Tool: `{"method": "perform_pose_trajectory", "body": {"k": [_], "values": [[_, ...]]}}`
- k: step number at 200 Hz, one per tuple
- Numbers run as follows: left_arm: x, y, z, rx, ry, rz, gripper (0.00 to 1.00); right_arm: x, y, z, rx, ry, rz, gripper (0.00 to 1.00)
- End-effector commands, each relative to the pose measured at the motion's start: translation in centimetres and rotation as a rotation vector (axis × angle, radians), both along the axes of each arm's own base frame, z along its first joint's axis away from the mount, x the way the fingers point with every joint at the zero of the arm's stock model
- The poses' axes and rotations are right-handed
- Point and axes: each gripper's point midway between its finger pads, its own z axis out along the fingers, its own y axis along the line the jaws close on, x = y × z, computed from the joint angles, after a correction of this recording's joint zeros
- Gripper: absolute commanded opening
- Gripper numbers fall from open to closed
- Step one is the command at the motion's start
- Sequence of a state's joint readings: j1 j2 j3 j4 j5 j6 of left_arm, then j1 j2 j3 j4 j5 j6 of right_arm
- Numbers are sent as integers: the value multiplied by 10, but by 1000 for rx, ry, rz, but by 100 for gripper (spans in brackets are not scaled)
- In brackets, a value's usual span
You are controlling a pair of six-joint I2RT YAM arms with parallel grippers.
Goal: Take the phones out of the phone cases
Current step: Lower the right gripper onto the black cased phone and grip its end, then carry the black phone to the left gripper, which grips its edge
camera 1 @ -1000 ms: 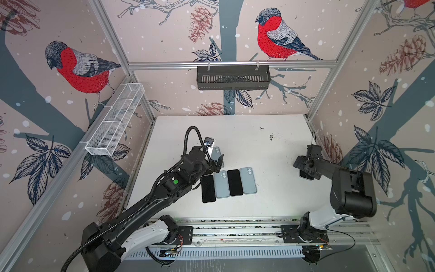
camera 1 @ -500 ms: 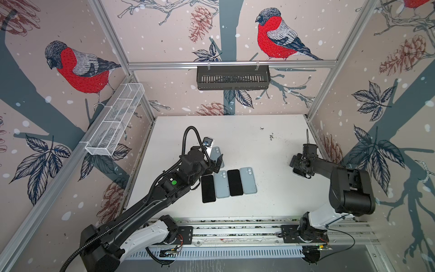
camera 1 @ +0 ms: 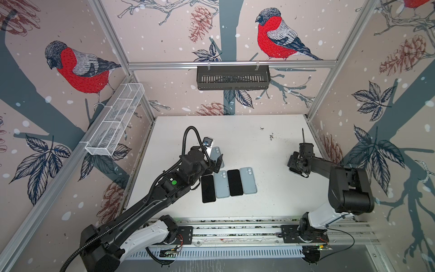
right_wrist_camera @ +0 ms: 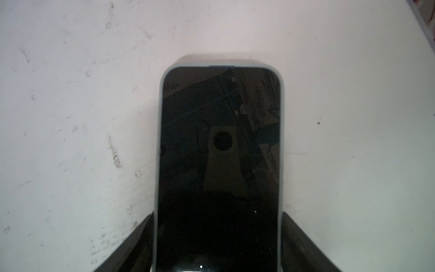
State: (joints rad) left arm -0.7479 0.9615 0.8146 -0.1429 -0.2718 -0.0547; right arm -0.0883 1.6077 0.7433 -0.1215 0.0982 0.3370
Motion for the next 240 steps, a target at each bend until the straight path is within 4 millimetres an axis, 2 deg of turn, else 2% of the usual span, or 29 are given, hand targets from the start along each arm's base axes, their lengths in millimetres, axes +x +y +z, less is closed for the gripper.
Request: {"method": "perform_pose_trajectory", "body": {"k": [1,46,61,92,122,151,189,215,224,225,240], "values": [[1,0,2,-11,-2,9,99,-35,22,-21,119,146,25,65],[2,-2,-3,-14,12,8,99,-30,32,-12,152,104,50,57],[1,-9,-6,-30,29,-18,99,-27,40,-8,164,91,76,54],[-2,-28,-10,-111,86,-86,99,-22,67,3,173,53,165,49],[-8,-45,-16,-230,152,-136,99,-19,101,16,180,7,272,43],[-10,-56,-26,-336,191,-155,99,-14,135,43,183,-88,385,40],[-9,-82,-28,-438,243,-239,98,-15,176,85,202,-236,528,35],[-7,-100,-26,-512,267,-297,98,-21,199,108,217,-320,611,32],[-6,-107,-27,-531,286,-313,97,-24,207,108,221,-323,636,31],[-5,-108,-28,-532,290,-314,97,-25,207,117,224,-350,641,31],[-4,-120,-31,-555,318,-339,95,-31,220,128,232,-384,688,30]]}}
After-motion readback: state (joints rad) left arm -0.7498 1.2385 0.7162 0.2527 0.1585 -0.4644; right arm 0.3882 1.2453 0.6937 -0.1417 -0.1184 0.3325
